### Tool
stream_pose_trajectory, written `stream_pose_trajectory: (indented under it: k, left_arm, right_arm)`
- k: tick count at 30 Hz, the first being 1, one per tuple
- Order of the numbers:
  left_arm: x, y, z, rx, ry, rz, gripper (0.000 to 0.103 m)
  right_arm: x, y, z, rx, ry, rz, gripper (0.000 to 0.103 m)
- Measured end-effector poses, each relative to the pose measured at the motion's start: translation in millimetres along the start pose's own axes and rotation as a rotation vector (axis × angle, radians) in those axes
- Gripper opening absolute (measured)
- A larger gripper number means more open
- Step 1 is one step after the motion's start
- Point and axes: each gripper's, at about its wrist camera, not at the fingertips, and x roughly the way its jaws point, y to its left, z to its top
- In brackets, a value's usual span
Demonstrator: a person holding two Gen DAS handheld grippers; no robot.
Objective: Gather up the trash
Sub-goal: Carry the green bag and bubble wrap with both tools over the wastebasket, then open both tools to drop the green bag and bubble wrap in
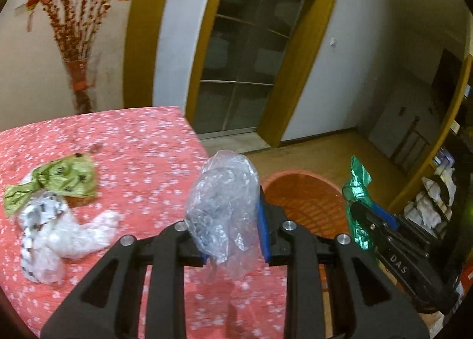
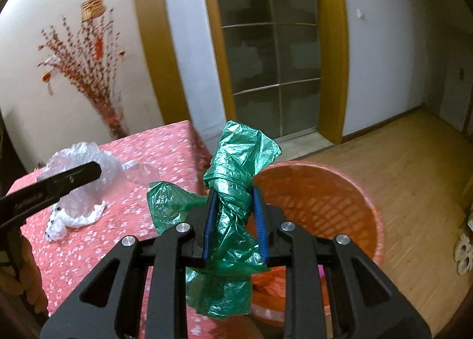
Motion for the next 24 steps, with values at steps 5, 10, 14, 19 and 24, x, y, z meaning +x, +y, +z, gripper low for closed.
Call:
stream_pose_trajectory:
  k: [5,10,14,19,24]
  left_arm:
    - [12.2,-21.8,-3.7,0.014,0.018,-0.043,0.026]
    - [29.4,-44.7,-7.9,0.034,0.045,-0.086,0.026]
    - [45.3,-59.4,-12.0,0.049,0.069,-0.115,0.026]
    - [63.7,-70.1,-16.7,0.054,0.101,-0.134,0.026]
    - [81.5,-74.4,-18.9,0.055,0.125,-0.151,0.027]
  right_arm:
    - [-1.0,-22.8,-0.4,0.048,-0.002,-0.041,0.024]
    - [3.6,-41.1,-1.3,0.087,0.008,-0.070,0.024]
    - [8.2,-52.0,-3.1,0.106,0.016,-0.086,0.024]
    - [14.3,-64.1,-1.9,0.134,0.023,-0.099,0.024]
    - [20.6,-75.7,-0.5,0.168,0.030,-0.103,0.024]
